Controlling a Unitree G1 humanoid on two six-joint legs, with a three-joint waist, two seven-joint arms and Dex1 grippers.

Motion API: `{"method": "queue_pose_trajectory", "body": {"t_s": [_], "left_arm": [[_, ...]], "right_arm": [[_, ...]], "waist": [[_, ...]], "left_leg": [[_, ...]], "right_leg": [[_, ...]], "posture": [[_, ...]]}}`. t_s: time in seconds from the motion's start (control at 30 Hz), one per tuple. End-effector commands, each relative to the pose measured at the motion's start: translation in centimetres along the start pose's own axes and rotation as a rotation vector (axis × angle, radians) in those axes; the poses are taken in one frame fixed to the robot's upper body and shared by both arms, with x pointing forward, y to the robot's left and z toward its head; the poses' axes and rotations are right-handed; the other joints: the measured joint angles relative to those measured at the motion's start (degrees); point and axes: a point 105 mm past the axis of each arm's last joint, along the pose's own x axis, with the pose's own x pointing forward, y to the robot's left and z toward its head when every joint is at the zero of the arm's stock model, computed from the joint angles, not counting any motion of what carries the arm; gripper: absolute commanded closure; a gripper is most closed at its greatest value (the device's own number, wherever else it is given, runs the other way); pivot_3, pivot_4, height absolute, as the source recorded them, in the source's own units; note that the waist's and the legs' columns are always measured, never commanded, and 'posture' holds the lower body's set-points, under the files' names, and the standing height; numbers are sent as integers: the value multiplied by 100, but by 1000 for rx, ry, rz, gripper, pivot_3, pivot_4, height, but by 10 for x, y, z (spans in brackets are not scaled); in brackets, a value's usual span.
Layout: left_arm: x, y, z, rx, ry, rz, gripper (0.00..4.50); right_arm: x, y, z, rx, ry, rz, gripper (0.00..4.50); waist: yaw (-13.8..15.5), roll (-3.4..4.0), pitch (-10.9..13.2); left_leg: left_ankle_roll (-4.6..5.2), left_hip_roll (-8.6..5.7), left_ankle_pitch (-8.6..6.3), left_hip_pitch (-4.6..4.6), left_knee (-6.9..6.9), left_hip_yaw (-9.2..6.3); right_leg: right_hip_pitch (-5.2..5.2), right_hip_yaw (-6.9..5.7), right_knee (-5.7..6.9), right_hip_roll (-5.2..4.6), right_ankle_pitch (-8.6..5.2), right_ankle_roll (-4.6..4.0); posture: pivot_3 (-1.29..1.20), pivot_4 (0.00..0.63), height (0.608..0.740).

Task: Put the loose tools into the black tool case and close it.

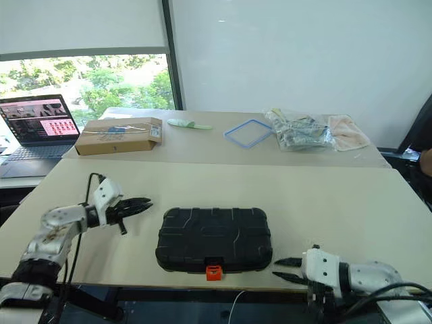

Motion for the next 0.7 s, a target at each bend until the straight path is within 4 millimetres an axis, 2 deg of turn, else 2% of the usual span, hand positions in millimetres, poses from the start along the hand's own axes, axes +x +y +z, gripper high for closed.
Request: {"method": "queue_pose_trajectory", "body": {"t_s": [0.03, 0.17, 0.27, 0.4, 0.57, 0.7], "left_arm": [[16, -4, 6, 43, 10, -62, 4500], [29, -16, 6, 49, 28, -161, 4500], [31, -24, 5, 34, 34, -228, 4500], [19, -36, 7, -52, -5, -294, 4500], [6, -39, 5, -94, -16, -237, 4500], [0, -31, 7, -88, -27, -133, 4500]], "right_arm": [[15, -3, 7, -27, 14, -19, 4413], [26, -14, 0, -36, 73, -46, 4413], [33, -34, 3, -49, 75, -119, 4413], [37, -77, 11, -99, 58, -254, 4413], [39, -103, 3, -103, 80, -301, 4413], [35, -109, -2, -105, 94, -291, 4413]], "waist": [[-20, -2, 1], [-23, -15, 9], [-58, -31, 15], [-123, -37, 19], [-116, -35, 20], [-93, -34, 20]], "left_leg": [[1, -1, -1, -2, 4, 3], [-1, 2, 1, -12, 20, 1], [-1, 6, 1, -15, 31, -1], [0, 6, 0, -20, 37, -2], [-3, 6, 2, -40, 37, -12], [-2, 0, 1, -65, 36, -19]], "right_leg": [[-4, 5, 0, 1, 0, 0], [-13, 7, 2, 10, 0, 0], [-11, 7, 3, 17, 1, -1], [-17, 11, 9, 15, 5, -2], [-32, 5, 10, 13, 5, -2], [-41, -1, 8, 10, 9, 6]], "posture": [[0, 150, 740], [0, 150, 740], [0, 150, 740], [0, 150, 740], [0, 150, 740], [0, 150, 740]]}}
